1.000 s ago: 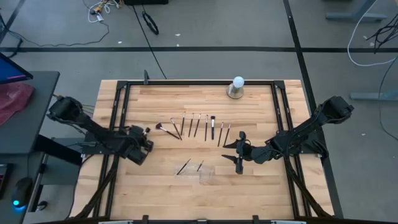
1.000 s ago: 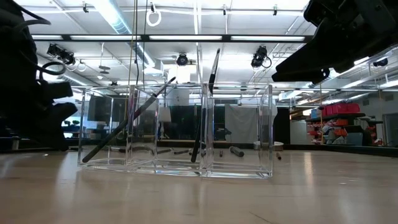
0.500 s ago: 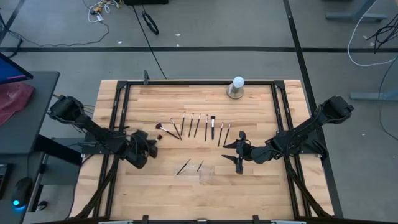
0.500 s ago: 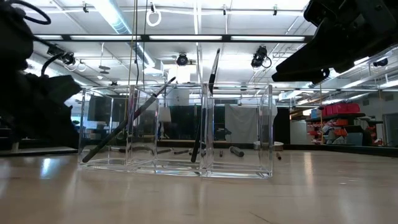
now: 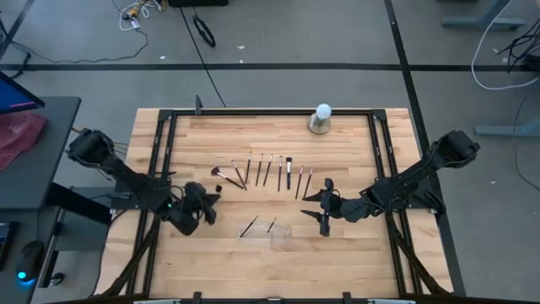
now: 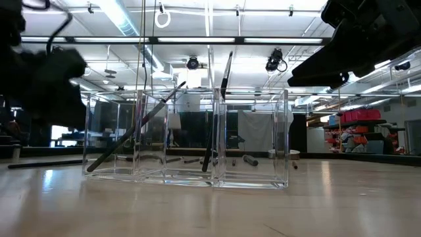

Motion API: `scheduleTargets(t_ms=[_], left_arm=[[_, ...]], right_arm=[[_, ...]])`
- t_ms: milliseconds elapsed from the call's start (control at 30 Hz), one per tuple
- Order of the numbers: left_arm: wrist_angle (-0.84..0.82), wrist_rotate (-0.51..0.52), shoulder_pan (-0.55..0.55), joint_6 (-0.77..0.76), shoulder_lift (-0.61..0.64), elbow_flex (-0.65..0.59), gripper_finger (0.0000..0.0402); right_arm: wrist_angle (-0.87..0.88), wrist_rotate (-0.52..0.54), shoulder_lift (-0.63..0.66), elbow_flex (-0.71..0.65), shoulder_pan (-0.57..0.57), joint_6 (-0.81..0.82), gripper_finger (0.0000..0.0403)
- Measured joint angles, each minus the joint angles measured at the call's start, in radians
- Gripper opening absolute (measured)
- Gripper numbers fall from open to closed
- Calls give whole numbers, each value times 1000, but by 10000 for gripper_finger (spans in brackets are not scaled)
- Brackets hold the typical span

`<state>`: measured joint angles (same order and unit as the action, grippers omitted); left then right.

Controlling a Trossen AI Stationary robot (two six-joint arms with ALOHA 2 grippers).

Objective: Put items in baskets/containers
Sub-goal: Put the black brow brush into the transparent organizer

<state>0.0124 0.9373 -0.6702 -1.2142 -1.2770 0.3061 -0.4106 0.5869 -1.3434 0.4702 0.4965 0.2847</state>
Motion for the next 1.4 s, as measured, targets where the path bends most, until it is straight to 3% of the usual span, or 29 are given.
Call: scheduleTargets(t_ms=[200,400,567,733,867,1000,1400], left_arm=[[-229,-28,-80,91,-25,189,1],[-574,-219,-101,-157,-119,289,12],[-586,-293,-115,-273,-200,289,97],[-587,-242,-119,-347,-290,289,202],[-585,-159,-123,-408,-370,293,234],[-579,-76,-134,-460,-449,294,216],[-546,16,-167,-559,-582,296,73]], right_arm=[[0,0,0,0,0,25,189],[0,0,0,0,0,29,189],[-1,3,0,0,0,24,189],[1,6,0,0,0,21,189],[1,7,0,0,0,21,189],[1,7,0,0,0,21,189],[1,7,0,0,0,21,189]])
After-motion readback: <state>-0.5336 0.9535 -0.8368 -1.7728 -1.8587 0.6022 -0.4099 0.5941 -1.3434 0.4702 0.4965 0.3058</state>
